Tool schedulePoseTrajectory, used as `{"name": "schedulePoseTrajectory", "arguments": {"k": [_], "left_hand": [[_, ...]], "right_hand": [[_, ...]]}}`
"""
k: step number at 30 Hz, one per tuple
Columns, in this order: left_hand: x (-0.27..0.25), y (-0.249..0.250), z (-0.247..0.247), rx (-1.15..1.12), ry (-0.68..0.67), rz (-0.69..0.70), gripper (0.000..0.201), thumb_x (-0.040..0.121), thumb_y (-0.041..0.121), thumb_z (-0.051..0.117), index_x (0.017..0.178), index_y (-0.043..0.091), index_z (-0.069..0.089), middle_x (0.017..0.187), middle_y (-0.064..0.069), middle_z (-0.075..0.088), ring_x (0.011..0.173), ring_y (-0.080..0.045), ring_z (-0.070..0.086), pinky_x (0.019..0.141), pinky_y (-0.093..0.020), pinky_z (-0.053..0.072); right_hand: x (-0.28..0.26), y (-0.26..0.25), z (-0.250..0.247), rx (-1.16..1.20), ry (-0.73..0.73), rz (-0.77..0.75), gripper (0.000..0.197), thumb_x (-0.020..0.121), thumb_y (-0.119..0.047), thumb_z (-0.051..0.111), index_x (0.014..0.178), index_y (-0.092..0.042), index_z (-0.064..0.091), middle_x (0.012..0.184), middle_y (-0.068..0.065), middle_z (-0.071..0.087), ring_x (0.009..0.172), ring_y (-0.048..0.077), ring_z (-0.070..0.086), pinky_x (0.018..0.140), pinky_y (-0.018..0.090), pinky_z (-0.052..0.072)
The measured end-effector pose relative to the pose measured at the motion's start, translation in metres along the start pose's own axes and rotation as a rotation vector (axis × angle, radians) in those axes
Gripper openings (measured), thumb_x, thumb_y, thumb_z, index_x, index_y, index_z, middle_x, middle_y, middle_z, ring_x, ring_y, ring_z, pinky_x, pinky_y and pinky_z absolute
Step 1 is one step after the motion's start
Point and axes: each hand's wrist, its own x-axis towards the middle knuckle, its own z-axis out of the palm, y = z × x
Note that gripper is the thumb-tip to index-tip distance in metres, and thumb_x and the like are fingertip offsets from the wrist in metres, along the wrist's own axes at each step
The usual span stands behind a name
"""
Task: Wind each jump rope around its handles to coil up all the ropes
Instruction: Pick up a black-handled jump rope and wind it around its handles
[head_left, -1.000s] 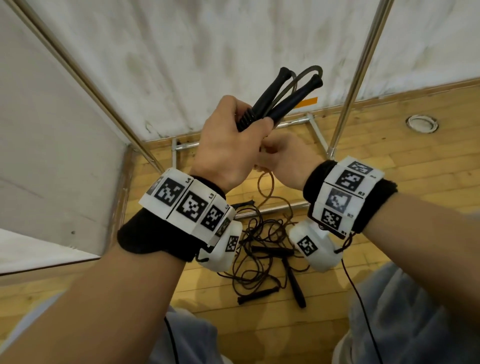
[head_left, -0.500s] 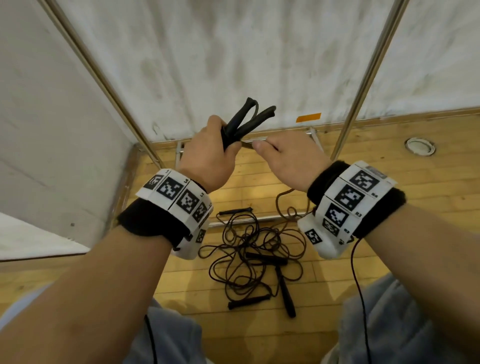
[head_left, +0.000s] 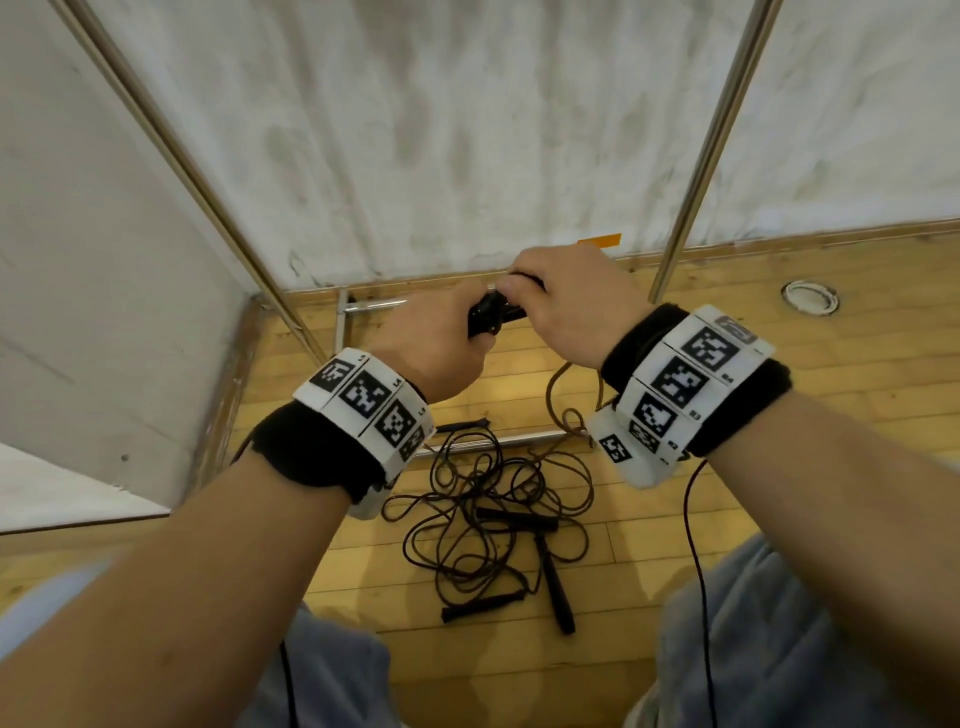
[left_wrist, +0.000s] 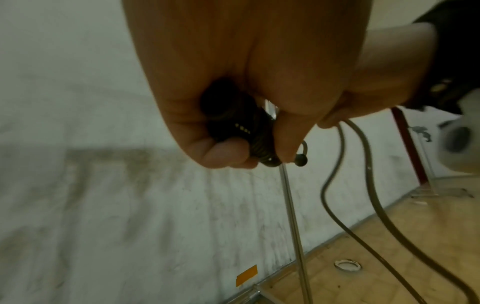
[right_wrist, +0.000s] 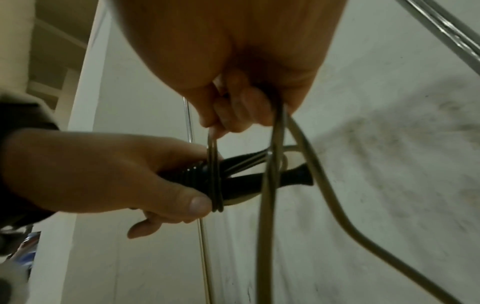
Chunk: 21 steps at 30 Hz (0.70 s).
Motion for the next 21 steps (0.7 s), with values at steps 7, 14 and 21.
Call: {"name": "schedulePoseTrajectory", "arguments": {"k": [7,14,21], "left_hand": [[-0.005,0.009,0.002,0.026,0.023,0.082,0.019,0.084,0.044,0.061,0.088,0.027,0.055,0.071,0.011,0.055,0.07,-0.015,0.055,0.05,-0.024,0.034],[-0.02,0.011,-0.013,-0.087,-0.009,0.214,0.007,0.083,0.028,0.062,0.08,0.022,0.062,0.064,0.007,0.057,0.064,-0.017,0.057,0.055,-0.03,0.043],[-0.027,0.02,-0.029,-0.381,0.136,0.173,0.024,0.079,0.032,0.07,0.082,0.037,0.046,0.069,0.016,0.057,0.066,0.014,0.054,0.051,-0.004,0.036]], "right_hand": [[0.01,0.015,-0.014,-0.017,0.02,0.077,0.034,0.087,-0.046,0.056,0.078,-0.016,0.07,0.067,-0.004,0.06,0.062,0.011,0.052,0.053,0.02,0.035],[0.012,0.028,-0.027,0.304,-0.242,0.195,0.036,0.081,-0.052,0.062,0.06,-0.023,0.062,0.045,-0.01,0.042,0.042,0.003,0.037,0.05,0.017,0.033],[0.011,0.015,-0.018,0.782,-0.201,0.281,0.04,0.09,-0.046,0.051,0.068,-0.015,0.062,0.06,-0.001,0.06,0.054,0.01,0.053,0.06,0.022,0.046]]}}
